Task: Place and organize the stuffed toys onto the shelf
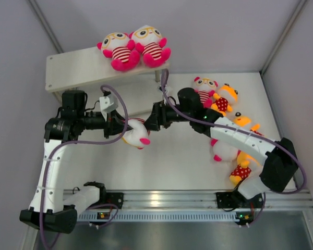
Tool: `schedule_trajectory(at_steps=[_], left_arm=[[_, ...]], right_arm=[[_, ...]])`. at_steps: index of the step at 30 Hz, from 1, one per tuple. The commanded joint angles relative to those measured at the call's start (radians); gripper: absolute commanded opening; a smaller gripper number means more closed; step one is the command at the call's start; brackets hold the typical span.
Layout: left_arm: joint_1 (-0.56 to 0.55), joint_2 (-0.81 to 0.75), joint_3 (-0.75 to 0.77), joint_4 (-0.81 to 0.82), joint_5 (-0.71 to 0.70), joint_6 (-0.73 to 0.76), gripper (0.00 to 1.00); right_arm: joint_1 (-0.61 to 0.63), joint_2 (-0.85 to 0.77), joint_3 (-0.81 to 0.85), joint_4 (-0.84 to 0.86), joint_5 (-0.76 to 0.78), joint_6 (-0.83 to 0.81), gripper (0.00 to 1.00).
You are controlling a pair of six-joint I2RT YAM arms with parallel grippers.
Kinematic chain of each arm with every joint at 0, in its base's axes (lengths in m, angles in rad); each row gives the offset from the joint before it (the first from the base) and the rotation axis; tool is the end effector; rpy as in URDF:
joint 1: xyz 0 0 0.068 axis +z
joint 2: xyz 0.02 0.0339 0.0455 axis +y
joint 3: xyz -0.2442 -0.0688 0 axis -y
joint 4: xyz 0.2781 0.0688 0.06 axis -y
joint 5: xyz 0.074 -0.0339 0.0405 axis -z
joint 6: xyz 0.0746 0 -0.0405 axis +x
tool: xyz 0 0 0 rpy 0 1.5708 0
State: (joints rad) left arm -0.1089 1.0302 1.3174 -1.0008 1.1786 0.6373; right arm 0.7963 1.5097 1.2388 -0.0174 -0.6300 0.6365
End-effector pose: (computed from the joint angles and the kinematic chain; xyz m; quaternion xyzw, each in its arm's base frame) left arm 0.2127 -0.0926 0.3921 0.4907 0.6199 -0.3977 0.4655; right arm 0.2608 0.3294 0.3025 -0.2456 0.7447 0.5607 0.2659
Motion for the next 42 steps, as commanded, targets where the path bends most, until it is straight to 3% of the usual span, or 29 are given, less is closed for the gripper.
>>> schedule_trajectory(at_steps=[1, 2, 3, 6, 10, 15, 20, 29, 32, 33, 35, 36, 37, 38, 41, 42], left_arm=[[-0.005, 0.027, 0.103, 0.025, -0.16, -0.221, 0.0], [-0.003, 0.03, 0.117, 0.033, -0.274, -0.269, 0.0], [-0.005, 0.031, 0.126, 0.042, -0.331, -0.362, 0.0], [-0.005, 0.037, 0.151, 0.064, -0.484, -0.445, 0.0], [-0.005, 0.06, 0.157, 0.065, -0.45, -0.528, 0.0], [-0.005, 0.071, 0.158, 0.065, -0.375, -0.579, 0.0], [-0.005, 0.048, 0.158, 0.064, -0.409, -0.548, 0.0], [-0.005, 0.033, 0.137, 0.064, -0.333, -0.509, 0.0], [-0.005, 0.022, 0.146, 0.064, -0.333, -0.482, 0.0], [-0.005, 0.021, 0.158, 0.064, -0.329, -0.485, 0.0], [-0.005, 0.019, 0.169, 0.064, -0.315, -0.492, 0.0], [-0.005, 0.008, 0.177, 0.064, -0.295, -0.492, 0.01], [-0.005, 0.004, 0.177, 0.064, -0.289, -0.49, 0.11], [-0.005, -0.004, 0.175, 0.064, -0.287, -0.485, 0.41], [-0.005, -0.035, 0.178, 0.064, -0.315, -0.444, 0.8], [-0.005, -0.048, 0.181, 0.064, -0.335, -0.418, 0.83]], right_arm=[[0.053, -0.144, 0.018, -0.152, 0.276, -0.217, 0.71], [0.066, -0.239, -0.066, -0.145, 0.47, -0.301, 0.74], [0.092, -0.288, -0.112, -0.129, 0.549, -0.339, 0.8], [0.157, -0.443, -0.252, -0.006, 0.664, -0.49, 0.86], [0.247, -0.482, -0.3, 0.137, 0.636, -0.613, 0.93], [0.276, -0.359, -0.204, 0.204, 0.546, -0.627, 0.96], [0.277, -0.206, -0.055, 0.165, 0.529, -0.629, 0.97], [0.274, -0.071, 0.036, 0.174, 0.478, -0.606, 0.99], [0.276, -0.033, 0.091, 0.137, 0.415, -0.591, 0.86], [0.274, -0.028, 0.1, 0.131, 0.397, -0.586, 0.6], [0.274, -0.023, 0.122, 0.1, 0.359, -0.566, 0.34], [0.276, -0.029, 0.126, 0.085, 0.351, -0.558, 0.11], [0.276, -0.051, 0.126, 0.077, 0.352, -0.517, 0.0], [0.274, -0.068, 0.114, 0.074, 0.355, -0.488, 0.0], [0.221, -0.143, 0.084, 0.037, 0.328, -0.332, 0.0], [0.198, -0.161, 0.071, 0.021, 0.317, -0.286, 0.0]])
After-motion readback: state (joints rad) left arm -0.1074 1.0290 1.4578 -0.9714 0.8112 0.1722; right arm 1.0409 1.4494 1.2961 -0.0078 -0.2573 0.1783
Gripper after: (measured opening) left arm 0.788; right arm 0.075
